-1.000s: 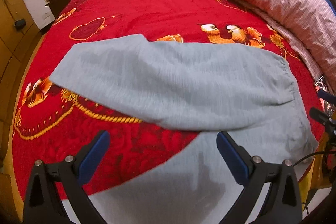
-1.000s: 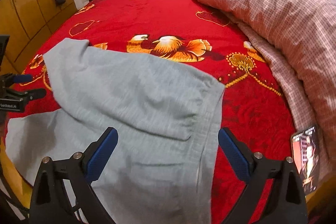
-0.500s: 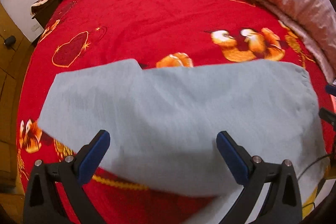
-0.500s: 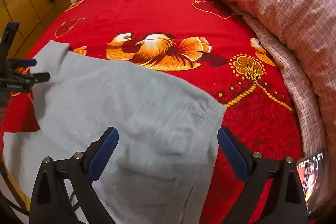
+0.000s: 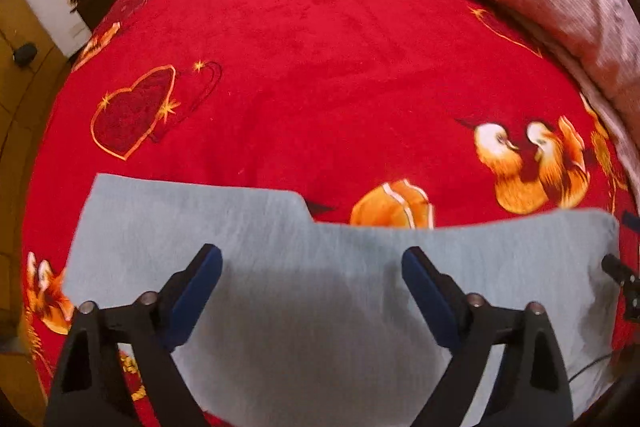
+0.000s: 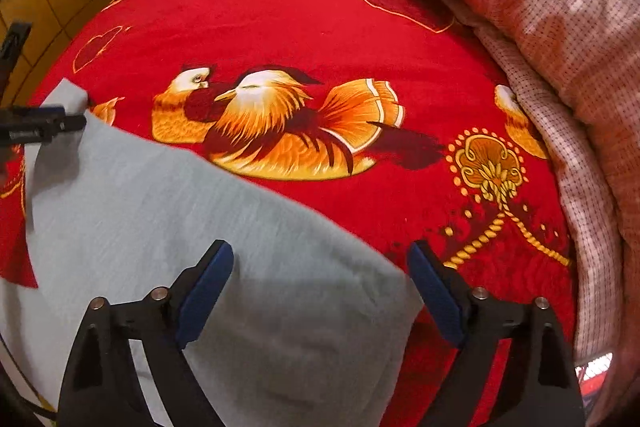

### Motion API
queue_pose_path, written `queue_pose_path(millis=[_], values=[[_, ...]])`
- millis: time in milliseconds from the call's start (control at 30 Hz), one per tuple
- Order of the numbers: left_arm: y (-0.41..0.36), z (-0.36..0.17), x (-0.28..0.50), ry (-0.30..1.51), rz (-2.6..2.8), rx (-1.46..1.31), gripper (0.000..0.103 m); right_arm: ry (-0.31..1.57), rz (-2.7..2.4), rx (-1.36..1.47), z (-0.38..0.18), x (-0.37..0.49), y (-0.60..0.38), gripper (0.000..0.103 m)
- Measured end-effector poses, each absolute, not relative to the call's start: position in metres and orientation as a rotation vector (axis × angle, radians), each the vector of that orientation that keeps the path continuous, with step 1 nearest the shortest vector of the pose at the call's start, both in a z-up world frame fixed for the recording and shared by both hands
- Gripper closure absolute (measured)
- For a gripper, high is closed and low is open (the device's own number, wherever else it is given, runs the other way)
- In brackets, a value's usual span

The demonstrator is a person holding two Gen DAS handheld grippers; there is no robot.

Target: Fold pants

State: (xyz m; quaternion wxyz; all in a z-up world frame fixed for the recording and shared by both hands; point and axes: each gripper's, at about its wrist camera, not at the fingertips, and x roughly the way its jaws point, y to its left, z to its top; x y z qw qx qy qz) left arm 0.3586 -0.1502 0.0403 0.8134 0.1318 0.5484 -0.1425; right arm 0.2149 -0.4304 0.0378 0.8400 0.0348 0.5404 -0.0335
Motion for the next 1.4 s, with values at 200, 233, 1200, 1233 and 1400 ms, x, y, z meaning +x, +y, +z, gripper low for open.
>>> queue_pose_path(millis=[200,233,1200,1233,1400], values=[[-0.146,0.011,0.368,1.226,-0.285,0.232,0.029,1.198,-0.069,0.066,0.022,0.230,-0.434,0.017],[-0.143,0.010,0.369,1.221,-0.283,0.215,0.027,1.199,-0.066,0.072,0.020,0.231,-0.436,0.017],[-0.113,0.052,0.320,1.020,-0.271,0.000,0.098,1.005,0.085,0.063,0.070,0.179,-0.408,0.097],[-0.109,0.060,0.313,1.000,-0.272,-0.011,0.098,0.992,0.084,0.059,0.075,0.174,-0.406,0.097],[-0.094,0.092,0.271,0.921,-0.291,-0.058,0.098,0.919,0.117,0.055,0.104,0.141,-0.392,0.097]])
